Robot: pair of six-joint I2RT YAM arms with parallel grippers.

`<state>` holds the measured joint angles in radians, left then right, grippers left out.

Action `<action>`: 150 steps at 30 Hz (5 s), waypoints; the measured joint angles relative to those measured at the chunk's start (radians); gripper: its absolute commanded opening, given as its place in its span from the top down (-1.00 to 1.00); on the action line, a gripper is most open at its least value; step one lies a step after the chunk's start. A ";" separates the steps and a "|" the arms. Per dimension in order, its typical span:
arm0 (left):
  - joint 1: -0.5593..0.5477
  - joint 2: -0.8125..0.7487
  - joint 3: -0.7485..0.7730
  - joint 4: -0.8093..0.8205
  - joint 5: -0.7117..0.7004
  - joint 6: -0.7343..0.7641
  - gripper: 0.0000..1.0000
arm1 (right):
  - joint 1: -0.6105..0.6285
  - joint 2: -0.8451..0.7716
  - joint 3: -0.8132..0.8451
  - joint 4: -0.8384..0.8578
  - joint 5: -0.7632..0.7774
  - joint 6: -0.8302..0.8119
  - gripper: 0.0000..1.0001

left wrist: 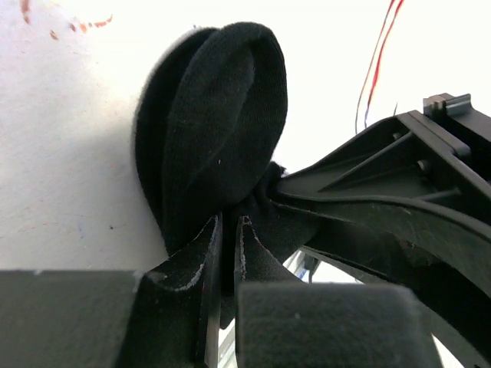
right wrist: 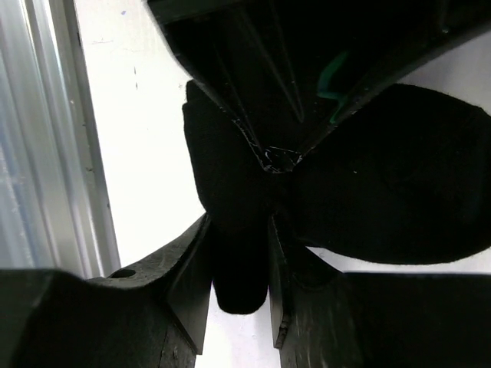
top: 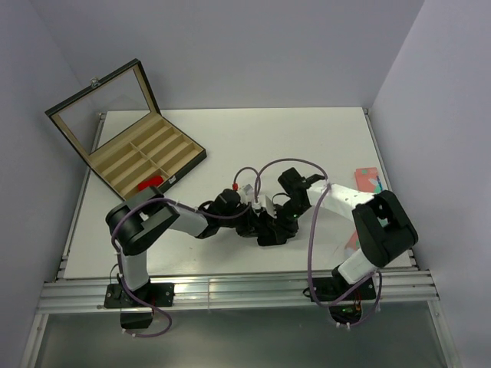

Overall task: Roll the socks
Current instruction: Roll the sock at the center of the board.

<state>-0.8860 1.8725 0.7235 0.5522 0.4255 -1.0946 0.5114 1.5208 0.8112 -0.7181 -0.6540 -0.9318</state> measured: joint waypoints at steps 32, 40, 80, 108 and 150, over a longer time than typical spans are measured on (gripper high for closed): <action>-0.121 -0.379 -0.256 0.034 -0.425 0.241 0.23 | -0.047 0.310 0.249 -0.231 -0.069 0.159 0.40; -0.211 -0.402 -0.291 0.072 -0.516 0.442 0.10 | -0.048 0.367 0.299 -0.286 -0.068 0.206 0.39; -0.205 -0.211 0.035 -0.261 -0.355 0.873 -0.01 | -0.047 0.465 0.388 -0.393 -0.047 0.284 0.35; -0.259 -0.107 0.159 -0.309 -0.429 0.605 0.99 | -0.057 0.347 0.325 -0.346 0.132 0.406 -0.07; -0.129 -0.014 0.216 -0.336 -0.080 0.310 0.99 | -0.350 -0.469 -0.126 -0.122 0.035 -0.063 -0.30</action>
<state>-1.0153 1.8587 0.9390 0.2165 0.3458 -0.7845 0.1616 1.0519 0.6853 -0.8406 -0.6193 -0.9951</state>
